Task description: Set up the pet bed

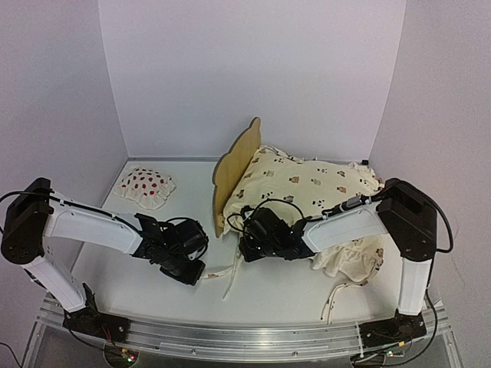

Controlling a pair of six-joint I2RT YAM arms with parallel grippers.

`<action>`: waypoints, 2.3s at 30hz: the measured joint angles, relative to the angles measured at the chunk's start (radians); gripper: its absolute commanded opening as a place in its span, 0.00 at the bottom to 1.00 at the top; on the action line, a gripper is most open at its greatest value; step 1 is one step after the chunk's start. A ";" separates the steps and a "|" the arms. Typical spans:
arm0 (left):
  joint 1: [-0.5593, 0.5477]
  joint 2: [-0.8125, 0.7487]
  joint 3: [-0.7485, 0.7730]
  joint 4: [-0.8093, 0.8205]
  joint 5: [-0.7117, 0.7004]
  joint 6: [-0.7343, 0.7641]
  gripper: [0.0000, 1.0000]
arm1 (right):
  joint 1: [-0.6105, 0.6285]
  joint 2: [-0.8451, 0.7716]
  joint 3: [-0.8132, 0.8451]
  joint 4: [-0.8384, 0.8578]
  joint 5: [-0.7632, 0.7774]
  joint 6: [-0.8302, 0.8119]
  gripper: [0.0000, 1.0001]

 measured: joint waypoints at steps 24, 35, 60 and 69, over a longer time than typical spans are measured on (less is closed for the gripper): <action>0.007 0.089 0.255 0.029 -0.025 0.083 0.00 | -0.009 -0.010 -0.077 0.165 -0.050 -0.016 0.00; 0.072 0.253 0.352 0.061 -0.042 0.131 0.00 | -0.010 -0.095 -0.139 0.163 -0.051 -0.022 0.00; 0.098 0.374 0.492 0.100 -0.005 0.135 0.00 | -0.011 -0.091 -0.125 0.148 -0.195 -0.034 0.18; 0.098 0.374 0.452 0.186 0.023 0.136 0.00 | -0.016 -0.099 -0.118 0.053 -0.251 -0.046 0.51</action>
